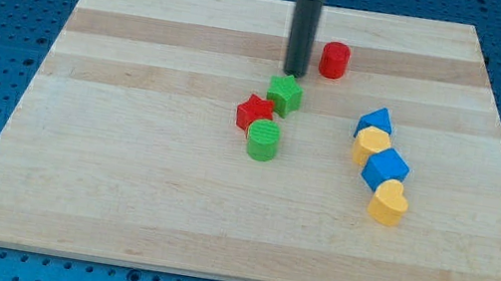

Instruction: Move the red circle towards the top right of the board

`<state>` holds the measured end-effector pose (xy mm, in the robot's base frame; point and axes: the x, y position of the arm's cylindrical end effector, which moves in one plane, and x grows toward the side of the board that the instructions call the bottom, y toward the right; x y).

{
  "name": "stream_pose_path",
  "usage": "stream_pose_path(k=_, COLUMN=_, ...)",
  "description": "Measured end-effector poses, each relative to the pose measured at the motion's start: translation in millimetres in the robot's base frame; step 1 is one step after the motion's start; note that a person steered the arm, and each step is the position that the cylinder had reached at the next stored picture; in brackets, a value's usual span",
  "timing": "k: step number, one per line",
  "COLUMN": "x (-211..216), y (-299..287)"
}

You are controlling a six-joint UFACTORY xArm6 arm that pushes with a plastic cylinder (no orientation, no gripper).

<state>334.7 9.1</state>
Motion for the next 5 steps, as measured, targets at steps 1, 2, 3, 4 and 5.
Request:
stream_pose_path(k=1, x=-24, y=-1)
stream_pose_path(k=2, x=-22, y=58)
stream_pose_path(k=3, x=-18, y=101)
stream_pose_path(k=4, x=-18, y=118)
stream_pose_path(k=5, x=-17, y=68)
